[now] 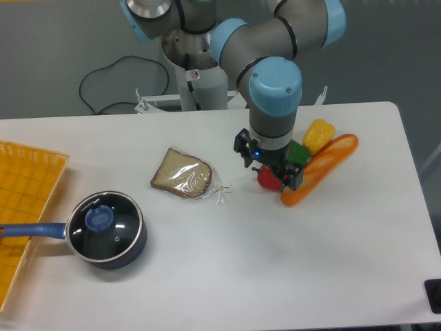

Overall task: Open the lid
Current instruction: 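Raise the gripper from the peppers and move it toward the bread slice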

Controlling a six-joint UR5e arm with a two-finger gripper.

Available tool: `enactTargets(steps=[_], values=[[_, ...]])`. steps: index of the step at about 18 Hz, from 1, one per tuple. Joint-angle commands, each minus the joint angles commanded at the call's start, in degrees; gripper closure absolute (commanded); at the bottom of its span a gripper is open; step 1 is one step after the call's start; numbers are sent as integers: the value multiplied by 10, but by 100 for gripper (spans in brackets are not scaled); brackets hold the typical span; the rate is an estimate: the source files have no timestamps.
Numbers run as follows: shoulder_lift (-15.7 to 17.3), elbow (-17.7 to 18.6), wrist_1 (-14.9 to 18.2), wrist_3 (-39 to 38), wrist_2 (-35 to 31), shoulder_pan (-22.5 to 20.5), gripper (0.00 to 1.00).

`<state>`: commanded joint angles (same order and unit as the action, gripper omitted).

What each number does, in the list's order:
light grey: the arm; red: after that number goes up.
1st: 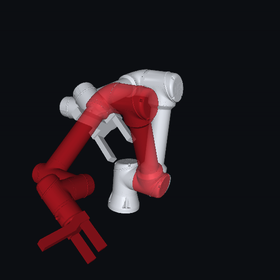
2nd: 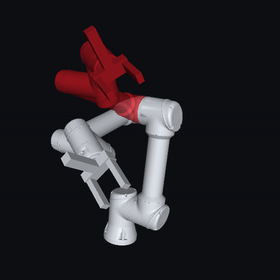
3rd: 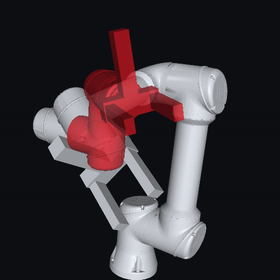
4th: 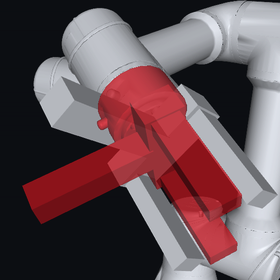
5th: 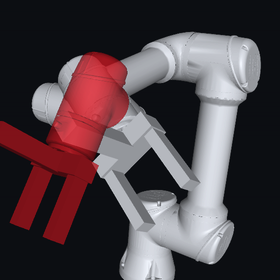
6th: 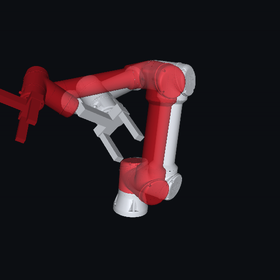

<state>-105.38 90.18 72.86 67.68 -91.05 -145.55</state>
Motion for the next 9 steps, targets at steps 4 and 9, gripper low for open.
enactTargets(steps=[4, 9], values=[[1, 1, 0, 0, 3, 0, 0], [-1, 3, -2, 0, 3, 5, 0]])
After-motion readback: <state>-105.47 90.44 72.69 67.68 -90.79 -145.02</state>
